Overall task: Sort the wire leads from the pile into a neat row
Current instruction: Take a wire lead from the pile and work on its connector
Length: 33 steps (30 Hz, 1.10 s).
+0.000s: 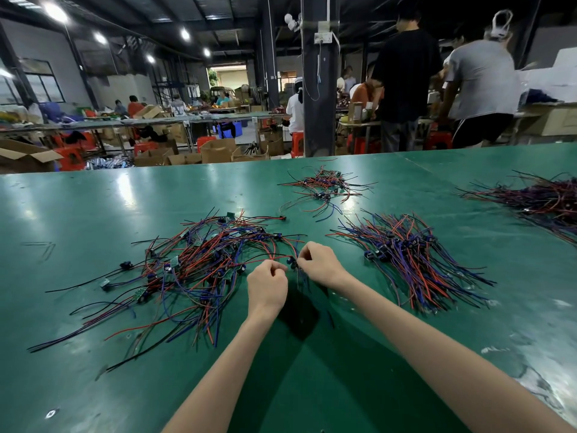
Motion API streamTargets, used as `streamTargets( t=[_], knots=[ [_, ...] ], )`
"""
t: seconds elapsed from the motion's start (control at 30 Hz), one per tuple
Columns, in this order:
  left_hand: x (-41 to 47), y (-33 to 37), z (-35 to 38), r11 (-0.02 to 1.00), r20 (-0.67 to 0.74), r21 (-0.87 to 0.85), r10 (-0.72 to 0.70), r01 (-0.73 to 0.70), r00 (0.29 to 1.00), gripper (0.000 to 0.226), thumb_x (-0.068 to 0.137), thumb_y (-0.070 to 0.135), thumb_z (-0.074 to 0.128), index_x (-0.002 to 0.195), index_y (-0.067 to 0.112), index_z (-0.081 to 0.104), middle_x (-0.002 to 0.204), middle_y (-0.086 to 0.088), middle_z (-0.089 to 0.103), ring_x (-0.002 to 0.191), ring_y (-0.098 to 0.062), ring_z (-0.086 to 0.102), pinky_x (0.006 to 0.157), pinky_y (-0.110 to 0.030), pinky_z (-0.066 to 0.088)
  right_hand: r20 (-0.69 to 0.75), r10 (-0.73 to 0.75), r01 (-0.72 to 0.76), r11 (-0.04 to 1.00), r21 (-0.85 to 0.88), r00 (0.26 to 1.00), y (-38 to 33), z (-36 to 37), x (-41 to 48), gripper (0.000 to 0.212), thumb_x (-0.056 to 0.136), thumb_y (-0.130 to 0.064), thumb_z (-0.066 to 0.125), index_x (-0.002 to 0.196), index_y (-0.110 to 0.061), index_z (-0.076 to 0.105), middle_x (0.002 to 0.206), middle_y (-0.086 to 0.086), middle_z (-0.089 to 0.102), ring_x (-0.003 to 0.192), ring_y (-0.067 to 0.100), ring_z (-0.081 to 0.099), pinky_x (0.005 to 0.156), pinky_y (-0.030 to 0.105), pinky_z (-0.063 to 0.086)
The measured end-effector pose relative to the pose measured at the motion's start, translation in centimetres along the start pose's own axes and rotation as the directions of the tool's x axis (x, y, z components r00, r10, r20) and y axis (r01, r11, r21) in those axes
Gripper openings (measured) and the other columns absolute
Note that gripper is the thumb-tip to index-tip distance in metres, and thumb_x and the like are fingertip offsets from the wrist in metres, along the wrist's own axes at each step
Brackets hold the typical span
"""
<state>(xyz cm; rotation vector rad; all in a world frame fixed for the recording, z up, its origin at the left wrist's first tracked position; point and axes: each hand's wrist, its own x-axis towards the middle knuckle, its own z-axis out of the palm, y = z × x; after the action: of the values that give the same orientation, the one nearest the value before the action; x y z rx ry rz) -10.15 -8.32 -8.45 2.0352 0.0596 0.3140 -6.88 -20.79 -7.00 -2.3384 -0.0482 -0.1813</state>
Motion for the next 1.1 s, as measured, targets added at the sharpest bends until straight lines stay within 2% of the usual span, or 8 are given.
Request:
streamTargets(
  t=[0.13, 0.3, 0.4, 0.53, 0.6, 0.67, 0.8, 1.1],
  knots=[
    [0.5, -0.5, 0.4, 1.000, 0.011, -0.019, 0.012, -0.012, 1.000, 0.020, 0.093, 0.018, 0.055, 0.085, 0.007, 0.069, 0.077, -0.001, 0.064, 0.074, -0.017, 0.055, 0.062, -0.020, 0.032, 0.063, -0.025, 0.019, 0.996, 0.091, 0.998, 0.2, -0.5, -1.1, 0.010, 0.082, -0.005, 0.060, 0.077, -0.012, 0.057, 0.080, 0.007, 0.064, 0.075, 0.019, 0.055, 0.069, 0.027, 0.044],
    [0.6, -1.0, 0.9, 0.991, 0.078, -0.133, 0.027, -0.017, 0.997, 0.011, 0.089, 0.006, 0.060, 0.093, 0.005, 0.071, 0.086, -0.007, 0.070, 0.069, -0.011, 0.065, 0.064, -0.012, 0.051, 0.052, -0.024, 0.012, 0.974, 0.224, 0.998, 1.2, -0.6, -1.9, 0.012, 0.084, -0.013, 0.066, 0.079, -0.015, 0.056, 0.080, 0.009, 0.067, 0.072, 0.020, 0.061, 0.075, 0.035, 0.051],
    [0.5, -0.9, 1.3, 0.970, 0.142, -0.243, 0.019, 0.017, 0.990, 0.018, 0.090, -0.006, 0.053, 0.091, 0.002, 0.069, 0.091, -0.017, 0.070, 0.078, -0.023, 0.068, 0.078, -0.029, 0.056, 0.035, 0.006, -0.016, 0.956, 0.292, 0.999, 1.8, -0.6, -2.1, 0.026, 0.081, -0.023, 0.075, 0.091, -0.011, 0.054, 0.080, 0.005, 0.062, 0.070, 0.016, 0.057, 0.075, 0.034, 0.050],
    [0.7, -0.1, 1.7, 0.879, 0.233, -0.451, -0.052, 0.155, 0.971, 0.031, 0.088, -0.015, 0.042, 0.076, 0.003, 0.064, 0.078, -0.016, 0.065, 0.061, -0.014, 0.064, 0.059, -0.022, 0.056, 0.000, -0.020, 0.019, 0.958, 0.284, 1.000, 2.4, -0.9, -2.3, 0.038, 0.074, -0.018, 0.082, 0.097, -0.013, 0.051, 0.072, -0.004, 0.054, 0.063, 0.008, 0.050, 0.064, 0.017, 0.043],
    [1.1, 0.3, 1.8, 0.860, 0.255, -0.477, -0.063, 0.182, 0.965, 0.029, 0.087, -0.014, 0.042, 0.074, 0.002, 0.062, 0.075, -0.015, 0.065, 0.060, -0.016, 0.064, 0.055, -0.022, 0.055, -0.018, 0.017, -0.010, 0.940, 0.340, 1.000, 2.9, -1.1, -2.2, 0.036, 0.075, -0.011, 0.080, 0.098, -0.012, 0.052, 0.074, -0.001, 0.054, 0.070, 0.015, 0.054, 0.074, 0.028, 0.050],
    [1.5, 0.6, 2.2, 0.868, 0.259, -0.464, -0.058, 0.176, 0.964, 0.023, 0.086, -0.010, 0.049, 0.072, 0.003, 0.060, 0.075, -0.017, 0.064, 0.062, -0.019, 0.063, 0.060, -0.027, 0.057, -0.008, 0.083, -0.069, 0.880, 0.469, 0.997, 3.1, -1.3, -2.3, 0.030, 0.079, -0.002, 0.074, 0.098, -0.009, 0.051, 0.079, 0.005, 0.055, 0.074, 0.023, 0.058, 0.077, 0.038, 0.055],
    [2.3, 1.0, 3.1, 0.926, 0.239, -0.369, 0.007, 0.084, 0.971, 0.016, 0.082, 0.007, 0.070, 0.070, 0.006, 0.060, 0.073, -0.014, 0.064, 0.067, -0.024, 0.060, 0.076, -0.043, 0.054, 0.028, 0.120, -0.102, 0.675, 0.731, 0.992, 2.9, -1.6, -2.6, 0.024, 0.085, 0.015, 0.057, 0.088, -0.006, 0.047, 0.078, 0.017, 0.054, 0.049, 0.016, 0.062, 0.054, 0.024, 0.056],
    [2.4, -0.3, 2.8, 0.860, 0.162, -0.505, 0.017, 0.068, 0.987, 0.021, 0.076, 0.004, 0.076, 0.078, 0.011, 0.056, 0.072, -0.007, 0.066, 0.066, -0.017, 0.060, 0.059, -0.022, 0.048, 0.115, 0.105, -0.154, 0.528, 0.835, 0.988, 2.3, -0.7, -3.3, 0.028, 0.079, 0.017, 0.064, 0.090, -0.003, 0.047, 0.077, 0.018, 0.058, 0.051, 0.014, 0.065, 0.053, 0.027, 0.057]
  ],
)
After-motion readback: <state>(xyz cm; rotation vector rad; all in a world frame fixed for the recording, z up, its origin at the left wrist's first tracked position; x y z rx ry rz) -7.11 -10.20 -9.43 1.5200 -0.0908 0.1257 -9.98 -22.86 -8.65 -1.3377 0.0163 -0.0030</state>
